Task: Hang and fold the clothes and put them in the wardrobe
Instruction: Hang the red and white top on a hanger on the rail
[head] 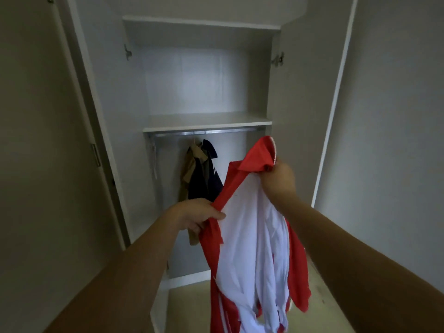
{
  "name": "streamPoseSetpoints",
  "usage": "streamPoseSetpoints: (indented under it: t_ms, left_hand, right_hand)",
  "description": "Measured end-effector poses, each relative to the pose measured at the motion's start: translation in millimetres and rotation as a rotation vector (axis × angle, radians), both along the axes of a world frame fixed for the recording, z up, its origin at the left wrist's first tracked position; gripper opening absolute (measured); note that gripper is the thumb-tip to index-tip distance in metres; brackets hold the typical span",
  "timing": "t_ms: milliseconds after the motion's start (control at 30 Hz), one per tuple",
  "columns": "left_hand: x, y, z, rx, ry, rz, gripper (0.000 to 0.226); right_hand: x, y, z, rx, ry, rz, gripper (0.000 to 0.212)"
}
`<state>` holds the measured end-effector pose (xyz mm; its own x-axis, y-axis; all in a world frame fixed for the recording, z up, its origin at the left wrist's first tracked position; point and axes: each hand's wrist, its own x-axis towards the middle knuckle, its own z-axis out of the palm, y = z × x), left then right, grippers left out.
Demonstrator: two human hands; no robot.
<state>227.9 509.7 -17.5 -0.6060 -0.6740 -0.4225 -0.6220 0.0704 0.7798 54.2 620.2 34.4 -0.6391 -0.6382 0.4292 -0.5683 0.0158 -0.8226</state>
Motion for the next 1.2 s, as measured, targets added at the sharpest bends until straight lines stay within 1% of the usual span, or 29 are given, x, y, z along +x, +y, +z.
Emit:
streamPoseSetpoints:
  t_ms: [67, 133, 167, 200, 233, 300, 333, 367, 433, 533, 600, 667, 700, 767, 800, 833, 900, 933, 1033, 1133, 1200]
  left_hand:
    - [-18.9, -44.6, 4.2, 0.083, -0.056, -0.126, 0.055]
    - [-39.0, -91.7, 5.7, 0.135, -0.072, -0.167, 0.049]
    - [-48.3, -115.3, 4.8, 0.120, -0.091, -0.142, 0.048]
    - [-54.6, -138.4, 2.8, 0.069, -0.136, -0.120, 0.047]
    - [-60.9, -161.2, 1.8, 0.002, -0.222, -0.108, 0.043]
    - [-68.6, -217.9, -3.7, -0.168, -0.392, -0.010, 0.024]
    - [-65.7, -247.7, -11.0, -0.218, -0.433, 0.065, 0.015]
    - [-60.8, -275.3, -17.6, -0.212, -0.444, 0.125, 0.015]
    - [-50.5, -325.8, -31.1, -0.167, -0.452, 0.222, 0.025]
    - [-47.5, -398.7, -43.8, -0.335, -0.444, 0.323, 0.025]
    - [-51.7, -448.1, -44.8, -0.387, -0.436, 0.414, 0.028]
    - [-56.4, -503.9, -47.1, -0.467, -0.473, 0.436, 0.035]
    - [-58.7, -527.9, -48.0, -0.519, -0.505, 0.425, 0.036]
    - [-62.0, -577.8, -55.9, -0.619, -0.557, 0.410, 0.036]
    - [-63.9, -599.5, -61.4, -0.656, -0.595, 0.404, 0.035]
    - [-64.4, -623.3, -69.6, -0.684, -0.637, 0.387, 0.034]
    - [-65.1, -662.2, -84.6, -0.707, -0.697, 0.386, 0.034]
    - [-65.3, -679.5, -93.2, -0.719, -0.726, 0.387, 0.033]
    - [-69.8, -717.5, -112.7, -0.771, -0.757, 0.407, 0.031]
    - [-72.6, -737.3, -124.3, -0.908, -0.860, 0.355, 0.029]
    - [-69.9, -748.5, -132.3, -0.981, -0.897, 0.304, 0.030]
  right_hand:
    - [-12.6, -51.1, -2.3, -0.024, 0.022, -0.032, 0.016]
    - [-25.6, -100.6, -6.5, -0.061, 0.060, -0.029, 0.017]
    - [-32.4, -124.3, -8.2, -0.079, 0.112, -0.048, 0.018]
    - [-39.9, -148.0, -10.0, -0.098, 0.145, -0.077, 0.020]
    - [-47.9, -171.6, -10.3, -0.119, 0.148, -0.085, 0.024]
    - [-62.7, -218.7, -6.7, -0.138, 0.096, 0.030, 0.033]
    - [-67.7, -240.6, -5.2, -0.126, 0.026, 0.107, 0.037]
    - [-72.4, -262.5, -3.8, -0.105, -0.047, 0.165, 0.039]
    - [-81.3, -306.8, -4.9, -0.058, -0.173, 0.240, 0.038]
    - [-86.1, -371.7, -12.2, 0.014, -0.316, 0.342, 0.028]
    - [-86.5, -412.3, -18.6, 0.086, -0.356, 0.414, 0.018]
    - [-87.9, -454.0, -27.1, 0.173, -0.334, 0.492, 0.011]
    - [-88.5, -469.9, -30.3, 0.215, -0.301, 0.525, 0.013]
    - [-89.1, -507.3, -40.4, 0.277, -0.240, 0.566, 0.017]
    - [-89.7, -524.7, -46.1, 0.303, -0.224, 0.568, 0.011]
    - [-89.8, -544.0, -53.5, 0.325, -0.217, 0.567, 0.010]
    - [-88.1, -578.2, -66.5, 0.377, -0.218, 0.599, 0.032]
    - [-86.3, -593.6, -71.9, 0.421, -0.221, 0.620, 0.038]
    - [-84.6, -634.5, -86.6, 0.562, -0.241, 0.622, 0.035]
    - [-79.8, -663.3, -93.6, 0.630, -0.251, 0.624, 0.016]
    - [-77.0, -678.3, -98.0, 0.650, -0.266, 0.611, 0.026]
